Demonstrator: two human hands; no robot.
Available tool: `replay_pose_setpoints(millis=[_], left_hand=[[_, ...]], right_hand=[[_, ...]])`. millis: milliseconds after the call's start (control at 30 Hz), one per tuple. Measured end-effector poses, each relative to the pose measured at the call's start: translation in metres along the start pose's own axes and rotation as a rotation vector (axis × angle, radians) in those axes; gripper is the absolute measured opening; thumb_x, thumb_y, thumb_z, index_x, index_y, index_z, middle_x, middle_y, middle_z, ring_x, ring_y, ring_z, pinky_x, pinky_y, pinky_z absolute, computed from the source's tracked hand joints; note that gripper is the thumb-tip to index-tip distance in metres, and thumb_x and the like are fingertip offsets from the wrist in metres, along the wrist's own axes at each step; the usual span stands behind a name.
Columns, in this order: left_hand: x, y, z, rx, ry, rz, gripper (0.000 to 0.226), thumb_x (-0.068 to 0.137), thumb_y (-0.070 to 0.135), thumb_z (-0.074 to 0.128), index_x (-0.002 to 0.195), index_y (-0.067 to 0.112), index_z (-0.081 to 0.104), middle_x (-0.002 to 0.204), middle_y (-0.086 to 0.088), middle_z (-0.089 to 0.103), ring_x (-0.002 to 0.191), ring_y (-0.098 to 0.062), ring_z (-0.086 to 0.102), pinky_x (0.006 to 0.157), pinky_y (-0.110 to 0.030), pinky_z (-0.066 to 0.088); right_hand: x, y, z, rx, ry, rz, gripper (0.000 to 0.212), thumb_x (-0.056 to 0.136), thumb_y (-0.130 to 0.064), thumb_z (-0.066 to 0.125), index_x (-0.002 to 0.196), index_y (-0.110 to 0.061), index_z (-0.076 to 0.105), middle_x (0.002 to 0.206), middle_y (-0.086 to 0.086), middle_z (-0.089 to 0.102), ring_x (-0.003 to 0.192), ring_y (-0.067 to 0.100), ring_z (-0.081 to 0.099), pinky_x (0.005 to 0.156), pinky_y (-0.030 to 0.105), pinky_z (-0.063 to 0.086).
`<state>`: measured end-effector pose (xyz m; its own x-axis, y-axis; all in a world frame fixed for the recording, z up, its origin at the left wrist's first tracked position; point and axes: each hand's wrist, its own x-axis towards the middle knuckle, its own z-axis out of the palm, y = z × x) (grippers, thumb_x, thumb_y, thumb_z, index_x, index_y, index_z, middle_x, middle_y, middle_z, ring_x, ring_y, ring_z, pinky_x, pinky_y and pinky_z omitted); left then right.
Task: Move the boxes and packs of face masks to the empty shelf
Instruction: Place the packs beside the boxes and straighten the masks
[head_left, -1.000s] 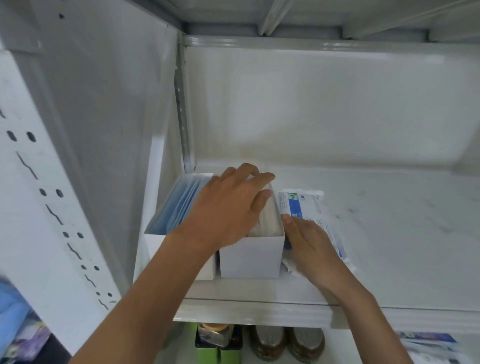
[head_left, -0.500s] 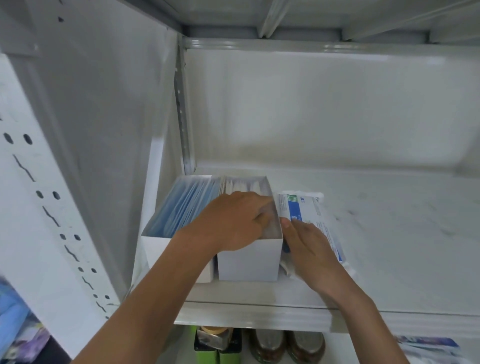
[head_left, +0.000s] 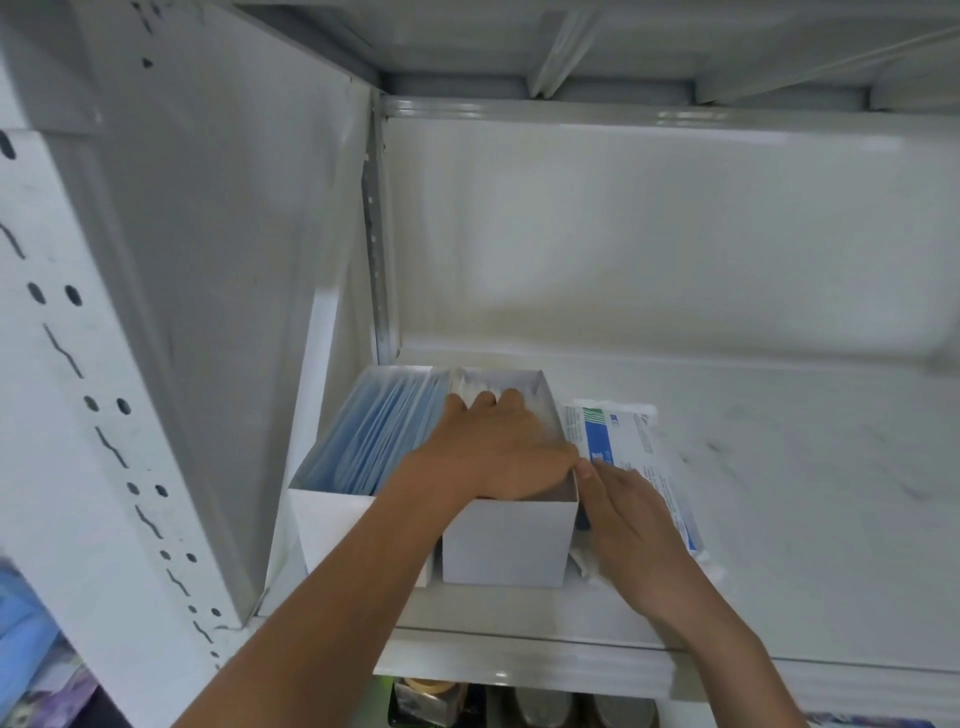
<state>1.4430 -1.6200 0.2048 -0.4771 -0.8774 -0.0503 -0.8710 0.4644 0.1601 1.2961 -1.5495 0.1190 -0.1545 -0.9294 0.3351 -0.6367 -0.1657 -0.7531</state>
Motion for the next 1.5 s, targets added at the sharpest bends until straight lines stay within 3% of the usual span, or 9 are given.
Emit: replay_pose_setpoints(millis=[400, 567, 700, 867, 967, 1100, 1267, 1367, 1500], left_hand=[[0.001, -0.005, 0.001, -0.304, 0.095, 0.075, 0.039, 0.095, 0.059, 0.051, 0.069, 0.031, 0.059, 0.074, 0.012, 0.064, 0.074, -0.008, 0.060, 0.091, -0.039, 0.045], [-0.016, -0.005, 0.003, -0.077, 0.258, 0.074, 0.043, 0.102, 0.051, 0.036, 0.135, 0.027, 0.049, 0.140, -0.002, 0.054, 0.134, -0.025, 0.048, 0.124, -0.057, -0.004], [-0.026, -0.007, -0.001, -0.106, 0.187, 0.107, 0.028, 0.107, 0.048, 0.028, 0.097, 0.035, 0.049, 0.101, 0.005, 0.065, 0.103, -0.018, 0.061, 0.123, -0.054, 0.016], [-0.039, -0.016, -0.009, -0.065, 0.420, 0.127, 0.047, 0.106, 0.050, 0.029, 0.141, 0.027, 0.050, 0.152, 0.003, 0.049, 0.140, -0.021, 0.045, 0.124, -0.050, 0.019], [-0.060, -0.042, -0.011, -0.105, 0.482, 0.077, 0.041, 0.104, 0.048, 0.038, 0.134, 0.028, 0.057, 0.139, 0.006, 0.059, 0.121, -0.021, 0.060, 0.104, -0.041, 0.046], [-0.076, -0.064, -0.005, -0.221, 0.324, 0.029, 0.043, 0.102, 0.056, 0.032, 0.131, 0.038, 0.058, 0.131, 0.018, 0.059, 0.117, -0.012, 0.058, 0.098, -0.033, 0.047], [-0.077, -0.084, -0.016, -0.420, 0.624, 0.033, 0.028, 0.099, 0.044, 0.046, 0.122, 0.040, 0.060, 0.121, 0.015, 0.062, 0.108, -0.013, 0.063, 0.092, -0.043, 0.054], [-0.073, -0.099, -0.026, -0.196, 0.303, -0.126, 0.025, 0.094, 0.047, 0.058, 0.118, 0.040, 0.060, 0.119, 0.011, 0.059, 0.107, -0.018, 0.061, 0.094, -0.044, 0.054], [-0.061, -0.093, -0.038, -0.035, 0.078, -0.156, 0.040, 0.089, 0.057, 0.060, 0.121, 0.035, 0.061, 0.122, 0.008, 0.057, 0.104, -0.017, 0.056, 0.089, -0.036, 0.048]], right_hand=[[0.001, 0.001, 0.001, -0.092, 0.005, -0.018, 0.048, 0.094, -0.070, 0.007, 0.073, -0.053, 0.046, 0.080, -0.022, 0.056, 0.097, 0.017, 0.057, 0.100, 0.045, 0.043], [0.001, 0.001, 0.000, -0.074, -0.009, -0.015, 0.044, 0.096, -0.067, 0.010, 0.077, -0.060, 0.049, 0.080, -0.022, 0.060, 0.098, 0.014, 0.054, 0.098, 0.045, 0.042], [-0.001, 0.001, 0.000, -0.055, -0.029, -0.011, 0.049, 0.092, -0.073, 0.007, 0.090, -0.053, 0.052, 0.102, -0.015, 0.066, 0.114, 0.020, 0.053, 0.104, 0.049, 0.038], [-0.003, 0.000, -0.002, -0.030, -0.002, 0.003, 0.045, 0.094, -0.071, 0.015, 0.099, -0.056, 0.057, 0.101, -0.026, 0.063, 0.117, 0.009, 0.050, 0.107, 0.039, 0.036], [-0.002, -0.001, -0.004, -0.109, -0.035, -0.009, 0.039, 0.098, -0.061, 0.014, 0.088, -0.055, 0.052, 0.089, -0.027, 0.059, 0.110, 0.013, 0.052, 0.102, 0.039, 0.039], [-0.003, -0.011, -0.008, -0.073, -0.012, -0.055, 0.042, 0.102, -0.056, 0.019, 0.079, -0.044, 0.052, 0.072, -0.011, 0.060, 0.082, 0.010, 0.057, 0.081, 0.037, 0.045], [-0.007, -0.025, -0.015, 0.148, 0.160, -0.039, 0.030, 0.100, -0.041, 0.052, 0.124, -0.030, 0.067, 0.114, -0.019, 0.070, 0.098, 0.014, 0.069, 0.097, 0.042, 0.052], [-0.004, -0.039, -0.014, 0.161, 0.227, -0.099, 0.027, 0.099, -0.032, 0.059, 0.125, -0.029, 0.067, 0.118, -0.033, 0.063, 0.102, 0.014, 0.069, 0.095, 0.045, 0.054], [-0.002, -0.045, 0.001, 0.191, 0.171, -0.154, 0.026, 0.100, -0.040, 0.055, 0.125, -0.039, 0.060, 0.126, -0.031, 0.058, 0.123, -0.009, 0.049, 0.102, 0.016, 0.038]])
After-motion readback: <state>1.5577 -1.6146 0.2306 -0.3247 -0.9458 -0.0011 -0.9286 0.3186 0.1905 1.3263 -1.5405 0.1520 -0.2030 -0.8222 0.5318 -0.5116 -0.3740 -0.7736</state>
